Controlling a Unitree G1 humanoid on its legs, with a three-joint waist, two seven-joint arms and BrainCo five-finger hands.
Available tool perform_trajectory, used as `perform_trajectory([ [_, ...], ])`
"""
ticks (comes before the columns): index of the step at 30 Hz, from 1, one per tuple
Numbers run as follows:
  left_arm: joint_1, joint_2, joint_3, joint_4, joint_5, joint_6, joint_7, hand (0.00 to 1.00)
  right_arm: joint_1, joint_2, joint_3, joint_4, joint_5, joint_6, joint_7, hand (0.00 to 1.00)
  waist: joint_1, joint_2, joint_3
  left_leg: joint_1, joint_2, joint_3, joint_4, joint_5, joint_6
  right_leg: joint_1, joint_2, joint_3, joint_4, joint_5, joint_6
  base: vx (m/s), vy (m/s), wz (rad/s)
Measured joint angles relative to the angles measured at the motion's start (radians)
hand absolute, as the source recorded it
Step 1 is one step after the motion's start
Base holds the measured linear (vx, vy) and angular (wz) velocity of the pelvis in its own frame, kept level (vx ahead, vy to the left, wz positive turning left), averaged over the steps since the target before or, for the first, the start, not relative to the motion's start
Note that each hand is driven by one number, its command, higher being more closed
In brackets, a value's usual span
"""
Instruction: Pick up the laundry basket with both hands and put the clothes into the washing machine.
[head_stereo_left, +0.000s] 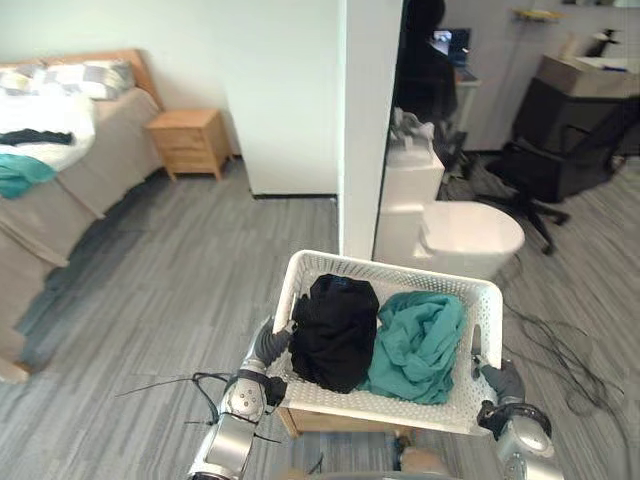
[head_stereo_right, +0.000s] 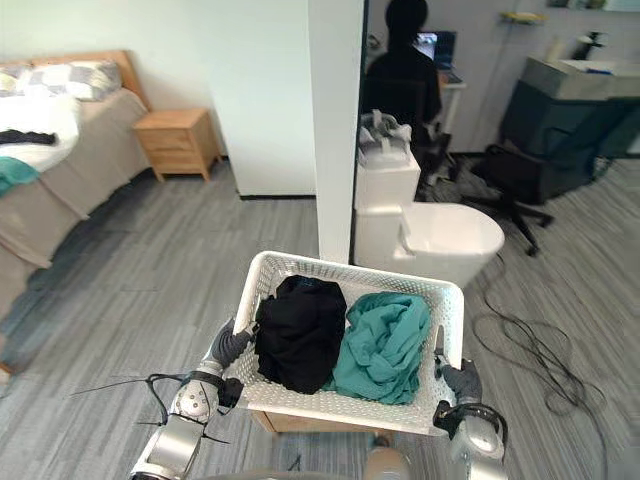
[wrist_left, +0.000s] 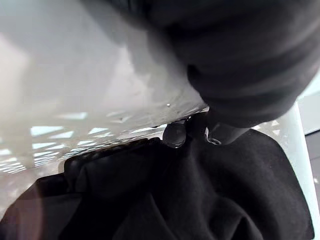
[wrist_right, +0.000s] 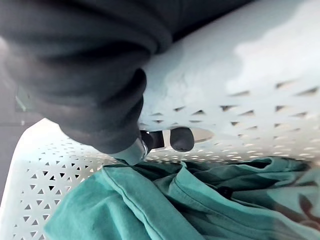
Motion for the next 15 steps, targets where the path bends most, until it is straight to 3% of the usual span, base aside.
perform_trajectory([
  [1, -0.002, 0.003, -0.011, -0.001, 0.0, 0.0, -0.001, 1.0, 0.042, 0.018, -0.001, -0.049, 0.0, 0.0, -0.015, 1.0, -0.013, -0.037, -0.013, -0.037, -0.007, 0.05, 0.0, 0.037, 0.004, -0.026, 0.002, 0.002, 0.027, -0.011, -0.012, -0.26, 0.08, -0.69],
  [2, -0.01, -0.001, -0.028, -0.002, 0.0, -0.001, 0.0, 1.0, 0.08, 0.024, 0.002, -0.108, 0.0, 0.0, -0.029, 1.0, -0.009, -0.058, -0.008, -0.066, -0.027, 0.085, 0.027, 0.066, 0.002, -0.052, -0.001, 0.029, -0.006, 0.002, -0.05, -0.25, 0.162, -1.25],
  [3, -0.005, -0.012, -0.028, -0.003, 0.0, 0.0, 0.001, 1.0, 0.096, 0.02, 0.005, -0.139, -0.001, 0.006, -0.035, 1.0, 0.001, -0.069, -0.006, -0.062, -0.027, 0.155, -0.006, 0.095, 0.032, -0.058, -0.01, 0.022, -0.067, -0.029, -0.059, -0.25, 0.18, -1.47],
  [4, -0.006, -0.014, -0.026, -0.004, 0.0, 0.0, 0.001, 1.0, 0.1, 0.017, 0.008, -0.145, -0.001, 0.006, -0.036, 1.0, 0.001, -0.064, -0.005, -0.051, -0.005, 0.205, -0.041, 0.117, 0.05, -0.054, -0.016, -0.013, -0.096, -0.051, -0.073, -0.22, 0.117, -2.01],
  [5, -0.006, -0.012, -0.012, -0.02, 0.0, 0.0, 0.001, 1.0, 0.092, 0.016, 0.008, -0.15, -0.001, 0.005, -0.037, 1.0, 0.005, -0.063, -0.004, -0.016, 0.019, 0.305, -0.105, 0.152, 0.052, -0.08, -0.021, -0.144, -0.046, -0.031, -0.102, -0.26, 0.052, -1.81],
  [7, -0.014, -0.012, 0.002, -0.029, -0.001, 0.0, 0.002, 1.0, 0.084, 0.026, 0.009, -0.158, -0.002, 0.005, -0.041, 1.0, 0.007, -0.054, -0.003, 0.051, 0.045, 0.444, -0.197, 0.197, 0.05, -0.082, -0.037, -0.294, 0.163, -0.038, -0.131, -0.23, 0.072, -2.24],
  [9, -0.017, -0.012, 0.005, -0.032, -0.002, 0.0, 0.002, 1.0, 0.082, 0.029, 0.009, -0.16, -0.003, 0.001, -0.044, 1.0, -0.003, -0.05, -0.007, 0.108, 0.072, 0.567, -0.232, 0.213, 0.043, -0.042, -0.056, -0.303, 0.375, -0.121, -0.127, -0.15, 0.031, -1.98],
  [10, -0.018, -0.012, 0.009, -0.035, -0.004, 0.0, 0.004, 1.0, 0.077, 0.028, 0.013, -0.16, -0.003, 0.0, -0.045, 1.0, -0.016, -0.049, -0.008, 0.122, 0.082, 0.625, -0.233, 0.215, 0.04, -0.015, -0.082, -0.298, 0.45, -0.161, -0.132, -0.13, -0.055, -2.03],
  [11, -0.026, -0.012, 0.016, -0.037, -0.006, -0.001, 0.004, 1.0, 0.067, 0.028, 0.015, -0.159, -0.003, -0.003, -0.05, 1.0, -0.024, -0.065, -0.023, 0.129, 0.092, 0.718, -0.242, 0.223, 0.025, 0.01, -0.139, -0.287, 0.514, -0.202, -0.122, -0.11, -0.078, -2.01],
  [13, -0.027, -0.012, 0.029, -0.037, -0.023, -0.001, 0.004, 1.0, 0.042, 0.026, 0.017, -0.144, -0.013, -0.005, -0.049, 1.0, -0.036, -0.08, -0.037, 0.128, 0.11, 0.81, -0.241, 0.221, 0.009, 0.03, -0.193, -0.273, 0.485, -0.212, -0.111, -0.08, -0.162, -1.97],
  [14, -0.027, -0.012, 0.048, -0.036, -0.026, -0.001, 0.003, 1.0, 0.024, 0.023, 0.021, -0.124, -0.017, -0.007, -0.048, 1.0, -0.039, -0.096, -0.05, 0.128, 0.134, 0.877, -0.212, 0.215, -0.015, 0.054, -0.223, -0.274, 0.396, -0.193, -0.118, -0.04, -0.261, -2.22],
  [15, -0.028, -0.016, 0.056, -0.032, -0.035, -0.001, 0.003, 1.0, 0.009, 0.023, 0.022, -0.107, -0.023, -0.006, -0.045, 1.0, -0.047, -0.107, -0.06, 0.127, 0.169, 0.921, -0.156, 0.204, -0.044, 0.066, -0.192, -0.265, 0.3, -0.195, -0.066, -0.01, -0.288, -2.04],
])
